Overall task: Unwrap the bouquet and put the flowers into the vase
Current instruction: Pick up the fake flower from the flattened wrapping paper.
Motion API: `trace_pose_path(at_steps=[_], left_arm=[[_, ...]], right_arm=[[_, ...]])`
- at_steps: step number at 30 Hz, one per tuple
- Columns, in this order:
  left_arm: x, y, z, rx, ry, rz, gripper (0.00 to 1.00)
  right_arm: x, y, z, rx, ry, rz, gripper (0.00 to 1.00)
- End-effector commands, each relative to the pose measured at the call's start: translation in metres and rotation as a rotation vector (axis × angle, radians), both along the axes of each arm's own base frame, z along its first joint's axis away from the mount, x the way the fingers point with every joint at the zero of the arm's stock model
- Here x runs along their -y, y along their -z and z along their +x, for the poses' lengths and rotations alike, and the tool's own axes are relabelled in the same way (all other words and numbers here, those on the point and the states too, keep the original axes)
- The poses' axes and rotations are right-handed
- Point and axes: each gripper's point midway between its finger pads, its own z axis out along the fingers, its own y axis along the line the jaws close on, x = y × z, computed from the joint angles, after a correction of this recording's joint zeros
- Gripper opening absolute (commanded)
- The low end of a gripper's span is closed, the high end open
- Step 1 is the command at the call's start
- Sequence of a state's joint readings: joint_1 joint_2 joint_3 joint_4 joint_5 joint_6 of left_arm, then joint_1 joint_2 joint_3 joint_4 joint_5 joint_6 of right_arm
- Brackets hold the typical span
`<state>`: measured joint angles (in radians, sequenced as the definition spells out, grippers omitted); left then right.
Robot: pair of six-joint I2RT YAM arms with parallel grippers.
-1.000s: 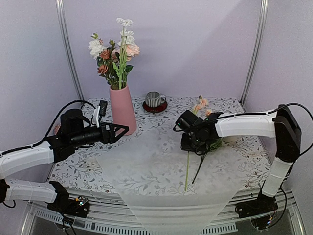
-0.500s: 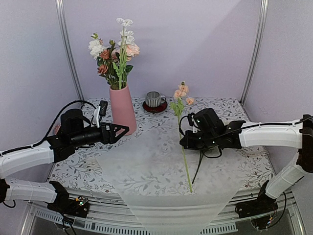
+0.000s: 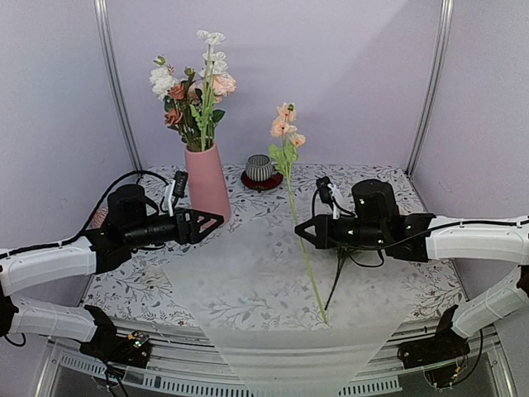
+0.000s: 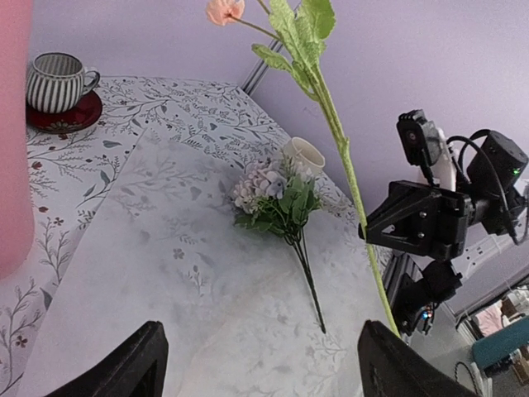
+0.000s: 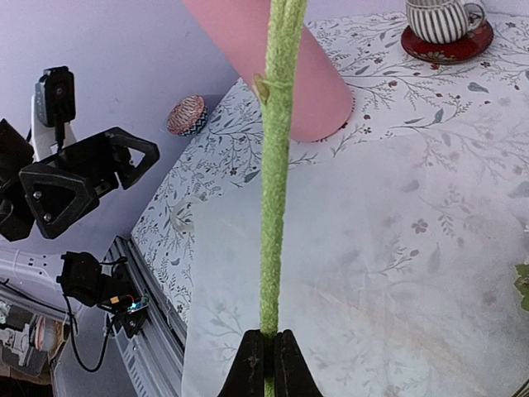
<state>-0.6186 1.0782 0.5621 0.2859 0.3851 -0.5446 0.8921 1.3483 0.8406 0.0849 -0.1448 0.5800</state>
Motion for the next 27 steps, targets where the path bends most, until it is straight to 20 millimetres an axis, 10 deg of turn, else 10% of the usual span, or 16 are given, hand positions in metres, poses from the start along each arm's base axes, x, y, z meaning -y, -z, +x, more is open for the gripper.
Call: trace_pose_path(at_steps=[1,27], left_arm=[[0.016,-0.024,-0.009,0.049,0.064,-0.071,0.82],[0.044,-0.087,-0.055,0.254,0.199,-0.323,0.82]], right_arm=[[-0.011,-0.033,-0.018,0.113,-0.088,0.09,0.02],[-0.054,-0.055,-0.077,0.236,-0.299,0.197,0.02]])
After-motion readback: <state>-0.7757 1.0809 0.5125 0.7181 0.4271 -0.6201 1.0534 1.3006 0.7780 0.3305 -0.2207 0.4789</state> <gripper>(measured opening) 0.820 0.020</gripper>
